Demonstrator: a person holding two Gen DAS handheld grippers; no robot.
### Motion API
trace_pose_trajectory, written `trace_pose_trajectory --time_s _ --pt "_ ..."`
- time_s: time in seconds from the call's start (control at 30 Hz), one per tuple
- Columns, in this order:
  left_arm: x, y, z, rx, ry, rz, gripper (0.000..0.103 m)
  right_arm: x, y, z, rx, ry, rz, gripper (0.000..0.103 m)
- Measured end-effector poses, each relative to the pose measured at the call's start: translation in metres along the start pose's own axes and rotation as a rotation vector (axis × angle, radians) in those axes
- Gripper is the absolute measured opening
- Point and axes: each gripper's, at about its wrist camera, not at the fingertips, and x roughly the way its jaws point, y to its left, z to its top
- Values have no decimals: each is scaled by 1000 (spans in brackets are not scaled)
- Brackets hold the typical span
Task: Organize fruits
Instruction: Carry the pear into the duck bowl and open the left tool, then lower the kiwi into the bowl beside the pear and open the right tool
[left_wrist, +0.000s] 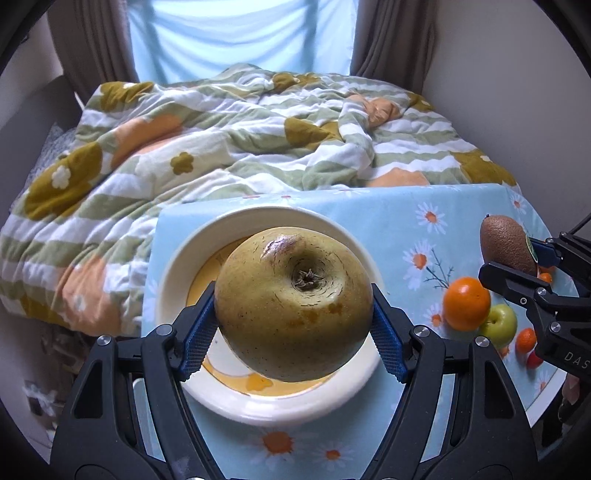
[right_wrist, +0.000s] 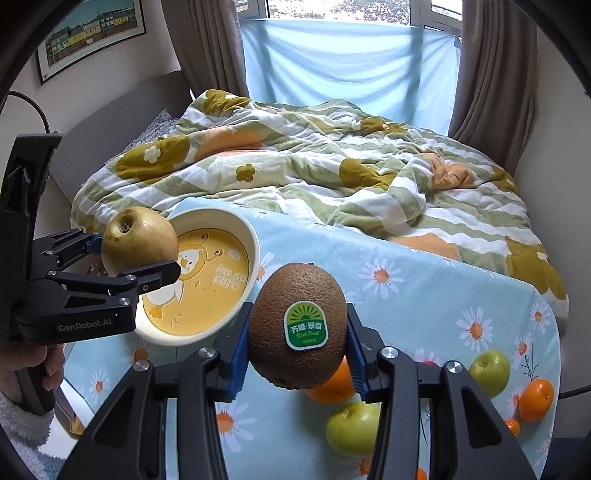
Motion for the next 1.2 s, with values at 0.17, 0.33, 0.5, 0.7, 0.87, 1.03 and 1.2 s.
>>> trace_pose_trajectory --time_s 0.17,0.33,0.5,0.7,0.87,1.03,1.2 --pt "31 25 13 30 24 -20 81 29 11 13 38 22 -25 42" --pt "59 40 18 55 57 -31 81 47 23 18 64 38 -38 42" --pt "75 44 18 106 67 -42 81 56 31 18 95 48 -56 42" --pt "83 47 15 82 78 -78 82 56 30 19 136 55 -83 42" --pt "64 45 16 83 -11 -60 103 50 27 17 156 58 -94 42" --pt "50 44 13 63 -19 -29 103 48 29 19 136 64 -75 42" --pt "31 51 -4 -15 0 -19 103 53 34 24 68 68 -26 42"
